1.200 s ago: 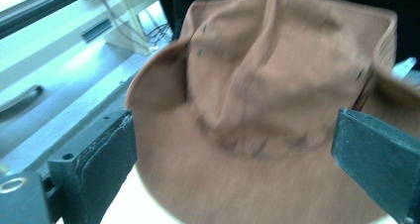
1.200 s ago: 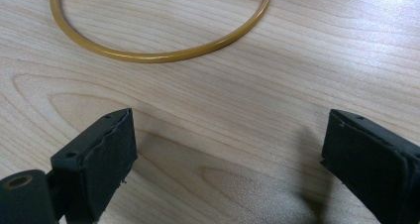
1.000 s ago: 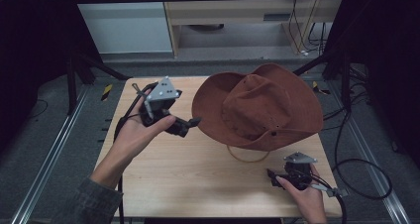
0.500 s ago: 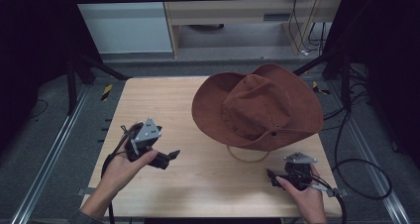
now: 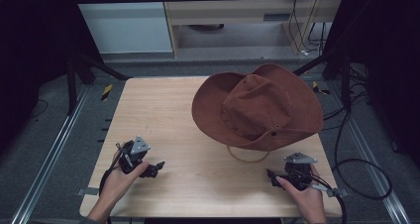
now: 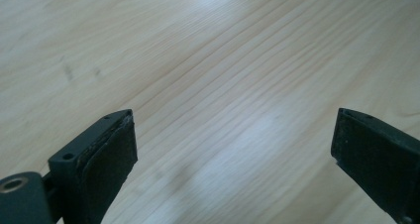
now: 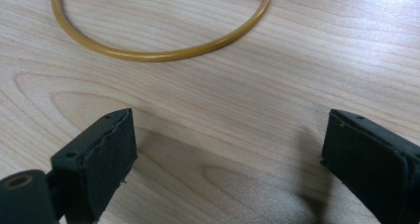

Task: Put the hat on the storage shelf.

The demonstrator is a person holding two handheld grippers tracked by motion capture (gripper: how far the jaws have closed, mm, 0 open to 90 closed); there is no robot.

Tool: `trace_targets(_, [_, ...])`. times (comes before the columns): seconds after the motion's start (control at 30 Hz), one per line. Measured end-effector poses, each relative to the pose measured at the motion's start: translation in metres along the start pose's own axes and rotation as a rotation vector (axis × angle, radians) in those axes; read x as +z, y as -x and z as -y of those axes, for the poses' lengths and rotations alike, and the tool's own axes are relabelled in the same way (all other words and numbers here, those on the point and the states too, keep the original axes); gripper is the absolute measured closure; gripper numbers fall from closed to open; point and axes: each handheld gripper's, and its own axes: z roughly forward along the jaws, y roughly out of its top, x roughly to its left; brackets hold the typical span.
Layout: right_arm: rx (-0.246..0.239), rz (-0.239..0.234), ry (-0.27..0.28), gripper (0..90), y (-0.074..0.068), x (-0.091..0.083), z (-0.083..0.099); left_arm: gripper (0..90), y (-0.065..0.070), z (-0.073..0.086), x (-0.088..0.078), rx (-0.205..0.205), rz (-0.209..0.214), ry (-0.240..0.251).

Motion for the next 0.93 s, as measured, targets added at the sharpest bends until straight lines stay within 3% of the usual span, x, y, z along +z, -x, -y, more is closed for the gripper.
trace_targets(0.2, [0.0,0.0,0.0,6.9,0.0,0.0,0.0,3.3,-0.022,0.023,0.008,-0.084,-0.07,-0.01])
trace_targets(0.27, [0.0,0.0,0.0,6.9,0.0,0.0,0.0,3.2,-0.026,0.028,0.009,-0.12,-0.072,-0.001])
trace_targets(0.33, [0.0,0.0,0.0,6.9,0.0,0.0,0.0,3.1,-0.028,0.031,0.01,-0.128,-0.084,-0.004])
trace_targets(0.53, [0.0,0.0,0.0,6.9,0.0,0.0,0.0,2.2,-0.033,0.04,0.016,-0.178,-0.07,-0.009])
trace_targets(0.7, [0.0,0.0,0.0,6.9,0.0,0.0,0.0,0.0,-0.037,0.042,0.016,-0.178,-0.06,0.005])
trace_targets(0.93, [0.0,0.0,0.0,6.9,0.0,0.0,0.0,0.0,-0.038,0.043,0.016,-0.188,-0.079,-0.001])
